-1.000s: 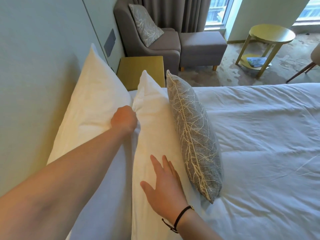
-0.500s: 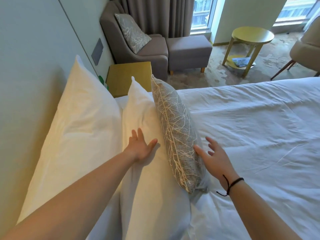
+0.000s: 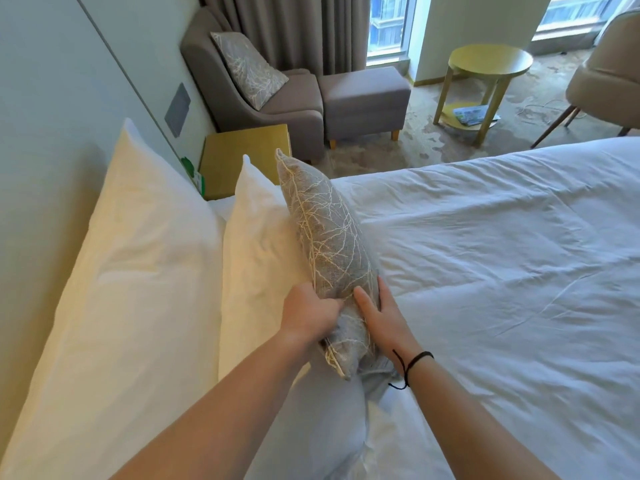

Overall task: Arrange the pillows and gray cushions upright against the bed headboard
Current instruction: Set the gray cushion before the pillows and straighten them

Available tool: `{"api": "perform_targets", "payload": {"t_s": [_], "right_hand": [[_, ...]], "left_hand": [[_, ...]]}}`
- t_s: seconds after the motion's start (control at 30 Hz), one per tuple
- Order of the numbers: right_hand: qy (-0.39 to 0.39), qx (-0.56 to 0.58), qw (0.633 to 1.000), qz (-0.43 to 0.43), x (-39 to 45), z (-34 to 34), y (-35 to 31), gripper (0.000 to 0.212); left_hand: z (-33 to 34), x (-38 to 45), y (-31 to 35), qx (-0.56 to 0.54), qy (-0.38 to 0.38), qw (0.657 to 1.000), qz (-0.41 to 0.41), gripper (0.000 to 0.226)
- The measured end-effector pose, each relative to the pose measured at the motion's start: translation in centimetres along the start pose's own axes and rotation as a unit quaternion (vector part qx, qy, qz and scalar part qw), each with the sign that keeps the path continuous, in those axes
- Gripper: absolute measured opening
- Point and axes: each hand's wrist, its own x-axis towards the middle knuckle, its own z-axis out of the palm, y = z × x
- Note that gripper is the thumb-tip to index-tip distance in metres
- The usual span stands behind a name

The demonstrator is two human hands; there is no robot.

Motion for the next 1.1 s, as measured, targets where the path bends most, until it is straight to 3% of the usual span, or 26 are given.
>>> {"api": "perform_targets", "payload": {"t_s": [0.1,0.2,0.23,0.3,0.37,0.5,0.63,0.83,0.97,1.1], "right_hand": [[0.005,0.0,0.998,-0.066,-0.2,-0.2,-1.1,0.083],[-0.013,-0.042,0.997,-0.067,-0.5,-0.9,-0.4,0.082],[-0.021,-0.054,0.997,-0.051,-0.5,-1.1,0.5,0.082],[-0.034,-0.066,0.997,0.003,-0.3,-1.1,2.7,0.085],[-0.026,-0.069,0.995,0.064,0.0,-1.1,4.7,0.088],[-0.002,-0.063,0.992,0.111,1.7,-1.6,6.4,0.099],[0.016,-0.042,0.994,0.102,2.9,-0.3,6.8,0.106],[-0.052,0.009,0.996,0.069,3.4,6.5,3.4,0.103],[-0.079,-0.013,0.994,0.069,3.8,10.0,1.5,0.101],[-0.079,-0.028,0.991,0.107,3.1,9.7,2.7,0.1]], "left_hand": [[-1.2,-0.6,-1.0,-0.141,-0.027,0.99,-0.007,0.019],[-3.2,-1.9,-3.3,-0.227,-0.094,0.969,-0.033,0.025],[-3.6,-2.3,-4.3,-0.186,-0.089,0.978,-0.029,0.023],[-3.7,-3.1,-5.8,0.013,-0.054,0.998,0.013,0.016],[-2.9,-3.5,-6.1,0.153,-0.035,0.987,0.048,0.028],[-1.8,-1.4,-5.3,0.281,0.026,0.952,0.114,0.054],[-2.6,0.5,-5.6,0.248,-0.009,0.952,0.177,0.052],[-8.6,-2.0,-7.1,0.169,0.067,0.956,0.229,0.055],[-12.8,-2.5,-7.8,0.165,0.116,0.953,0.228,0.055],[-11.4,-1.2,-8.7,0.21,0.09,0.957,0.179,0.055]]}}
